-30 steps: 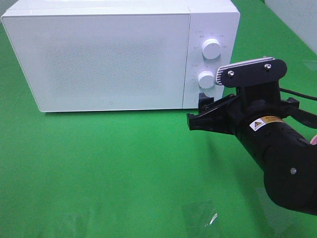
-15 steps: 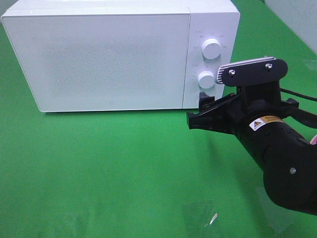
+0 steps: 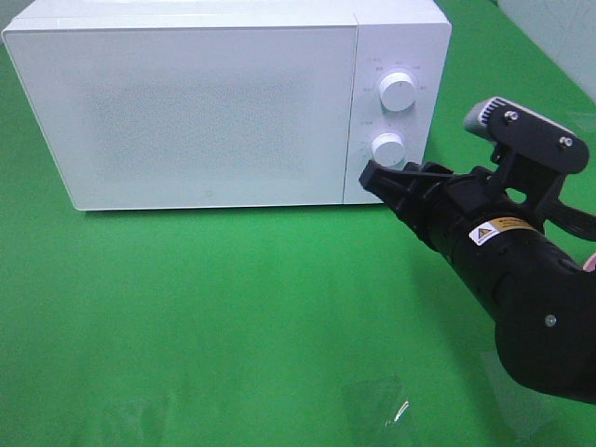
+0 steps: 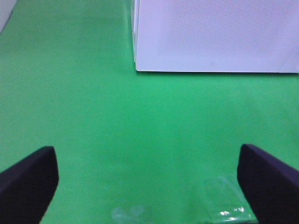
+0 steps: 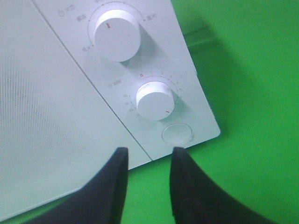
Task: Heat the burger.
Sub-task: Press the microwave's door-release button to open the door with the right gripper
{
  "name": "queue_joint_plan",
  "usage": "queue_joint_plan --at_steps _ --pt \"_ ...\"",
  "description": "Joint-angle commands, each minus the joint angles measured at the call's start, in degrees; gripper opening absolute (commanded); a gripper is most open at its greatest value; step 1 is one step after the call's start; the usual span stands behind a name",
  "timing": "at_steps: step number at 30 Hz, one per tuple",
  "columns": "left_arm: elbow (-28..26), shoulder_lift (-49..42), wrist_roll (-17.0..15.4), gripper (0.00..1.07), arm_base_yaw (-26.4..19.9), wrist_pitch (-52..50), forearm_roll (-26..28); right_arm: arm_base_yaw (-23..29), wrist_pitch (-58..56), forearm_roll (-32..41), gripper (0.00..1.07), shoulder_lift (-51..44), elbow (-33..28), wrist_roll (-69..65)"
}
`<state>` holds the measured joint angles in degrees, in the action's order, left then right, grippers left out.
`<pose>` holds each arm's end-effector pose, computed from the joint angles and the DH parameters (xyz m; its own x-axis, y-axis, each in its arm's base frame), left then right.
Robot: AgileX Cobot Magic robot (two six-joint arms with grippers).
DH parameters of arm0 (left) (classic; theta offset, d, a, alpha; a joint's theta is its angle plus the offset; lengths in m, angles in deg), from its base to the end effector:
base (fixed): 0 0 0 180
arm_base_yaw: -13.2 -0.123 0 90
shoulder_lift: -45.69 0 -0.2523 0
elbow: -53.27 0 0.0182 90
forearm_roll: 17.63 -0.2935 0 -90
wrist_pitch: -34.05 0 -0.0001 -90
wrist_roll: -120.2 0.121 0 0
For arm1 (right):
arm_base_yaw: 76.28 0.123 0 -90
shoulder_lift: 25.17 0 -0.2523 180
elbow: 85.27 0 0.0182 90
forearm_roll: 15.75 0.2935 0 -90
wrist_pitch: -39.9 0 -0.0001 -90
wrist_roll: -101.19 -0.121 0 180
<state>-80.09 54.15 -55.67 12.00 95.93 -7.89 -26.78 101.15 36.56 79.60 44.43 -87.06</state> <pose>0.0880 -0.0162 0.2892 -0.4491 -0.0180 -0.8933 0.1088 0.9913 -0.0746 0.2508 0.1644 0.0830 -0.2201 0.4573 -0.8616 0.0331 0.8863 0.4620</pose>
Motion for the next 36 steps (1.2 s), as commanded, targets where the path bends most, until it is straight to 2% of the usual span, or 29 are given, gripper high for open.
queue_joint_plan --at_steps 1,2,5,6,8,11,13,29,36 --pt "0.1 -0.2 0.2 0.98 -0.1 -0.9 0.5 0.0 0.0 -0.7 0.13 0.1 0.3 -20.6" --pt "0.1 -0.2 0.2 0.98 -0.1 -0.9 0.5 0.0 -0.8 -0.7 0.1 0.1 0.3 -28.2" --pt "0.1 -0.2 0.2 0.98 -0.1 -0.9 0.5 0.0 -1.2 -0.7 0.07 0.1 0.3 -31.6" --pt "0.1 -0.2 0.2 0.98 -0.1 -0.9 0.5 0.0 -2.1 -0.9 0.02 0.1 0.3 -36.7" --pt "0.1 -0.2 0.2 0.98 -0.1 -0.9 0.5 0.0 -2.7 -0.9 0.0 0.1 0.3 -40.9" --pt "0.1 -0.2 0.2 0.98 -0.1 -0.9 0.5 0.0 -2.6 -0.9 0.0 0.1 0.3 -45.1" --pt "0.1 -0.2 0.2 0.98 -0.1 -0.9 0.5 -0.1 -3.7 -0.9 0.0 0.1 0.3 -53.7" --pt "0.1 -0.2 0.2 0.98 -0.1 -0.9 0.5 -0.7 -5.1 -4.0 0.0 7.6 1.4 -64.2" --pt "0.1 -0.2 0.2 0.98 -0.1 -0.9 0.4 -7.0 -5.5 -13.1 0.0 9.9 3.6 -67.4"
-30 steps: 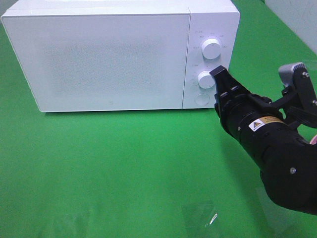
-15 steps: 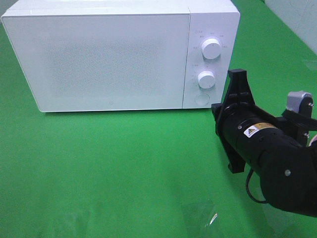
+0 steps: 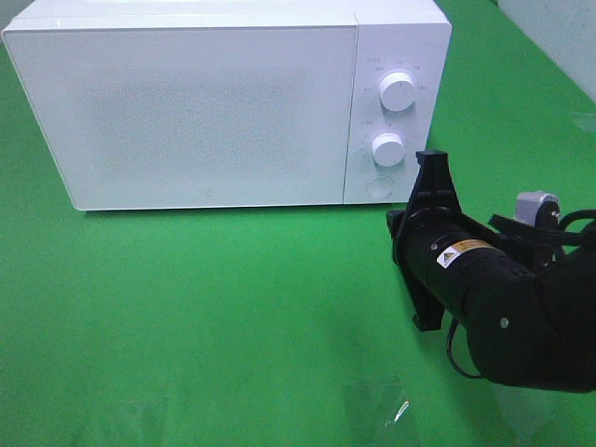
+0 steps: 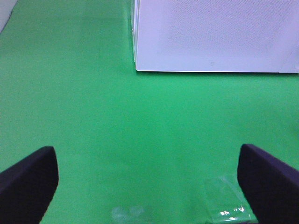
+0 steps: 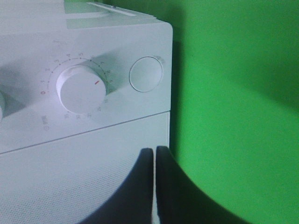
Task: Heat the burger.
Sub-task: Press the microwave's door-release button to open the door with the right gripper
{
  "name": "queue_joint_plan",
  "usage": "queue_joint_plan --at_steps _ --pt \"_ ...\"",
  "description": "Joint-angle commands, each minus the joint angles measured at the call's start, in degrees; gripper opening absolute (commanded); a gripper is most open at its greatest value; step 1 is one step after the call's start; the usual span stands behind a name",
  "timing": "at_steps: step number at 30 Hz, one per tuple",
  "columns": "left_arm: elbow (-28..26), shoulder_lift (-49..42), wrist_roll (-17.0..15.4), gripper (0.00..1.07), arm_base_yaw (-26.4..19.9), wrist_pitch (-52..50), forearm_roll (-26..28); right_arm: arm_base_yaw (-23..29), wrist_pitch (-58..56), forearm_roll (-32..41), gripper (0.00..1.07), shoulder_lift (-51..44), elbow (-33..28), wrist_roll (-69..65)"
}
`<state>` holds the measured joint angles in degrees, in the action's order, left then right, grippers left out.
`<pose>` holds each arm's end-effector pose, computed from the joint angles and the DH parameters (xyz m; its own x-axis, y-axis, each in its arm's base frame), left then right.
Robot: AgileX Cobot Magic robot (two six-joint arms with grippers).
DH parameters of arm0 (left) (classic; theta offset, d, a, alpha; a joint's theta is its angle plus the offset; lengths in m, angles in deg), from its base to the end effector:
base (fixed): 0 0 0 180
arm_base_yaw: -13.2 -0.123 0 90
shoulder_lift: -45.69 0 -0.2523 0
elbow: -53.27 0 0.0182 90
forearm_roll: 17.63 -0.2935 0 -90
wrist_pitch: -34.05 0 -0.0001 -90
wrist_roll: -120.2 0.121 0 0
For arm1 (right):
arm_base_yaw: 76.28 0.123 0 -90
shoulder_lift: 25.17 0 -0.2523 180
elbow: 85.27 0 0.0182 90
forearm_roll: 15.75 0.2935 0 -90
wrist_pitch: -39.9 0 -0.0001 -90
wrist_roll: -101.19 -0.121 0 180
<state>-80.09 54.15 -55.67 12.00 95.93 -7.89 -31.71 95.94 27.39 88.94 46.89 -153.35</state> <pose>0.0880 -0.0162 0.2892 -0.4491 -0.0180 -0.8933 0.1088 0.9913 -0.0746 0.2632 0.1630 0.0382 -0.1434 0.9889 -0.0397 0.3350 0.0862 0.9383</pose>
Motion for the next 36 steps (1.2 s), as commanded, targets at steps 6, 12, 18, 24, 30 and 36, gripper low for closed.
queue_joint_plan --at_steps 6,12,18,24,30,36 --pt "0.1 -0.2 0.2 0.98 -0.1 -0.9 0.4 -6.1 -0.9 -10.3 0.0 3.7 3.7 -5.4" --pt "0.1 -0.2 0.2 0.98 -0.1 -0.9 0.4 -8.2 -1.3 -12.1 0.0 5.6 5.3 -6.1" --pt "0.1 -0.2 0.2 0.98 -0.1 -0.9 0.4 -10.8 -1.7 -16.8 0.0 8.8 8.8 -8.0" --pt "0.1 -0.2 0.2 0.98 -0.1 -0.9 0.4 -12.5 -1.6 -19.3 0.0 11.0 10.8 -9.8" --pt "0.1 -0.2 0.2 0.98 -0.1 -0.9 0.4 -13.8 -1.7 -20.1 0.0 14.0 13.3 -10.1" --pt "0.1 -0.2 0.2 0.98 -0.1 -0.9 0.3 -14.6 -1.7 -20.5 0.0 16.3 16.6 -9.9"
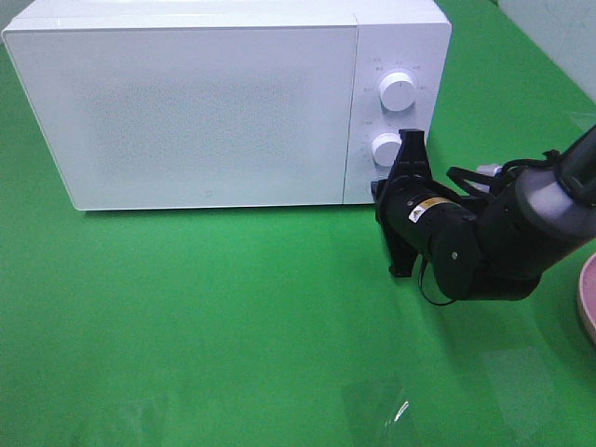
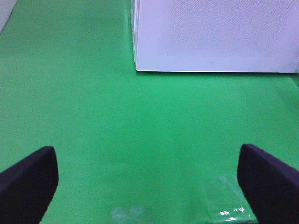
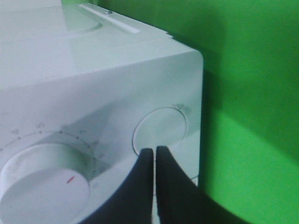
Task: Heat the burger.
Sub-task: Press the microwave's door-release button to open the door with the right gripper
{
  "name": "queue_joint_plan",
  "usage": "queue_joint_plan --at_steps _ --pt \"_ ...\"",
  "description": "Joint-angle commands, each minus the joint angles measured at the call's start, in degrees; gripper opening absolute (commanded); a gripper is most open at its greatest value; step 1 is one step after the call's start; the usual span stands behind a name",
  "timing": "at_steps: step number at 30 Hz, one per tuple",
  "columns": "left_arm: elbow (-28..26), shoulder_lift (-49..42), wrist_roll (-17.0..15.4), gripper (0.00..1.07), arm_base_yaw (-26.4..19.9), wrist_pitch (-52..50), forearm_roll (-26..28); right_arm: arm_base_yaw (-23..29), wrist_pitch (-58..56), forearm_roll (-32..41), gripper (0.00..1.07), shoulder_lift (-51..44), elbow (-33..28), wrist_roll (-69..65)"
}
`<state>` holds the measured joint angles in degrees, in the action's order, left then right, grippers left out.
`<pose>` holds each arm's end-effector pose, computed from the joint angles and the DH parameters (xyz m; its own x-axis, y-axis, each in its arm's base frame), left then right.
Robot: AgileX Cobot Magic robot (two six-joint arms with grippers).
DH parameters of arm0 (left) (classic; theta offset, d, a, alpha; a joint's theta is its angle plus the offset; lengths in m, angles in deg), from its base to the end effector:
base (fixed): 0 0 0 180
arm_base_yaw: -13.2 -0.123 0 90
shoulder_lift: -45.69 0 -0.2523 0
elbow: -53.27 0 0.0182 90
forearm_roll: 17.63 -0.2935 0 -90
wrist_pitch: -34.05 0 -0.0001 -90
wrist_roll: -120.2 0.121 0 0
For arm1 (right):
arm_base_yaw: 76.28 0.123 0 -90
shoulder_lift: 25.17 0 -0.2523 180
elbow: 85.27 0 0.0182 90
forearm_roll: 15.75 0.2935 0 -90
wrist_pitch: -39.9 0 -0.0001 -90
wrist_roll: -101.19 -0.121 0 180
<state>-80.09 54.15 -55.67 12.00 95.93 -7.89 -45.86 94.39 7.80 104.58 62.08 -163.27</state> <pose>0.0880 -0.0162 0.2892 -0.4491 -0.0180 -0.8933 0.1088 0.9913 -0.0746 0.3430 0.1558 0.0029 -0.1682 0.9853 0.0298 0.3282 0.0275 0.9442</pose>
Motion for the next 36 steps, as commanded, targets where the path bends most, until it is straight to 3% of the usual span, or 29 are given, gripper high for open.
queue_joint_plan --at_steps 1,21,36 --pt "0.1 -0.2 0.2 0.98 -0.1 -0.9 0.3 -0.4 -0.1 -0.9 0.0 0.7 1.4 0.0" --pt "0.1 -0.2 0.2 0.98 -0.1 -0.9 0.3 -2.4 5.3 2.0 0.0 2.3 4.1 2.8" --pt "0.1 -0.2 0.2 0.98 -0.1 -0.9 0.3 -2.3 21.5 3.0 0.0 2.4 4.4 2.6"
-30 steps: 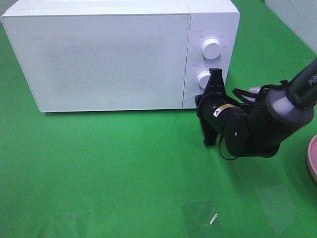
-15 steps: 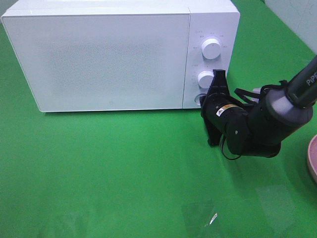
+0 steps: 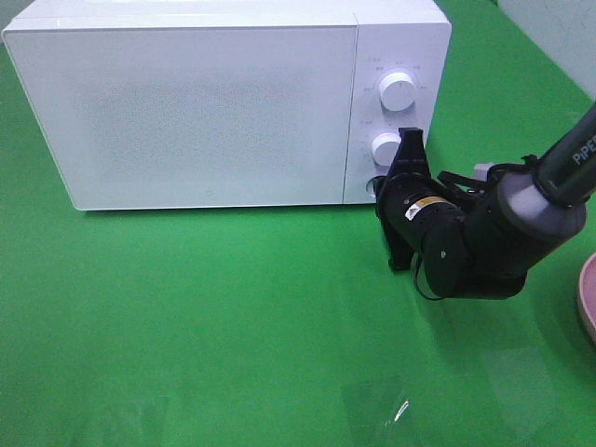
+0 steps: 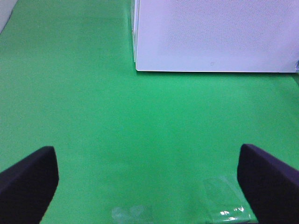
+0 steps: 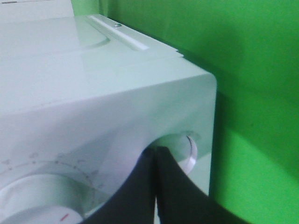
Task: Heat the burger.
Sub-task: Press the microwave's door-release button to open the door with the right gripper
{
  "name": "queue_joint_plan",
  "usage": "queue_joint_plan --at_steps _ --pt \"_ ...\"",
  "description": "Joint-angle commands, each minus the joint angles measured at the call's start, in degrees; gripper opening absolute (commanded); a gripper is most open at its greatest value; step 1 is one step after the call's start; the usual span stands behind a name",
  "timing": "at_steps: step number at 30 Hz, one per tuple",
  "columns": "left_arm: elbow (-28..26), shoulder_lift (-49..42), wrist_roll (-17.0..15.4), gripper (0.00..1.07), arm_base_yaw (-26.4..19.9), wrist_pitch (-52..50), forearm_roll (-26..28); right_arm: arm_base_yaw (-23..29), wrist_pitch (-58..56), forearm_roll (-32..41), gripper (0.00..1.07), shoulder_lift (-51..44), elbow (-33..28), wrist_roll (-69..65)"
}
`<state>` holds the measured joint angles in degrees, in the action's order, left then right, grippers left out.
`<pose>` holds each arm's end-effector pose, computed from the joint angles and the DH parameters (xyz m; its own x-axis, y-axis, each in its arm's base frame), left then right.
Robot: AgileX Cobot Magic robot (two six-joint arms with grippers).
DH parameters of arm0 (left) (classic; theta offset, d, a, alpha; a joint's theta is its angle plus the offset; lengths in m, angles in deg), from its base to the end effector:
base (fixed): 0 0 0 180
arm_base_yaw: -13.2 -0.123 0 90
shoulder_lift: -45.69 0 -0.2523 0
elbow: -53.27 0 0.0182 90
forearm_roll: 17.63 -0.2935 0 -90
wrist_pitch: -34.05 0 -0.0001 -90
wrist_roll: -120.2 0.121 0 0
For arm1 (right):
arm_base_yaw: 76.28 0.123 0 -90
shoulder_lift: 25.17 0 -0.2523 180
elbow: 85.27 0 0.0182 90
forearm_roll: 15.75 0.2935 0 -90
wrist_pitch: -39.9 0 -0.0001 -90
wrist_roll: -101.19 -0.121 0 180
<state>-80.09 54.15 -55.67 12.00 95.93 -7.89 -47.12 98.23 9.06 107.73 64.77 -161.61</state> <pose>0.0880 -0.0162 0.2892 -0.4491 -0.0180 -0.8933 0.1088 0.9913 -0.0746 0.3561 0.1492 -0.0005 -0.1272 0.9919 0.0032 0.2722 0.0319 0.9617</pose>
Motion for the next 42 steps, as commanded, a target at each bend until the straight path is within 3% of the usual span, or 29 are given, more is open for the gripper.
queue_joint_plan --at_steps 1,11,28,31,42 --pt "0.1 -0.2 0.2 0.98 -0.1 -0.9 0.3 -1.0 17.6 1.7 0.0 -0.7 1.7 1.0" --pt "0.1 -0.2 0.2 0.98 -0.1 -0.9 0.3 -1.1 23.7 2.5 0.0 -0.6 2.4 2.3" --pt "0.1 -0.2 0.2 0.98 -0.1 -0.9 0.3 -1.1 23.9 3.9 0.0 2.2 9.3 3.7" --pt "0.1 -0.2 0.2 0.98 -0.1 -0.9 0.3 -1.1 24.1 6.1 0.0 2.4 9.6 5.0" --pt "0.1 -0.2 0.2 0.98 -0.1 -0.9 0.3 -1.1 23.7 4.2 0.0 2.3 9.6 5.4"
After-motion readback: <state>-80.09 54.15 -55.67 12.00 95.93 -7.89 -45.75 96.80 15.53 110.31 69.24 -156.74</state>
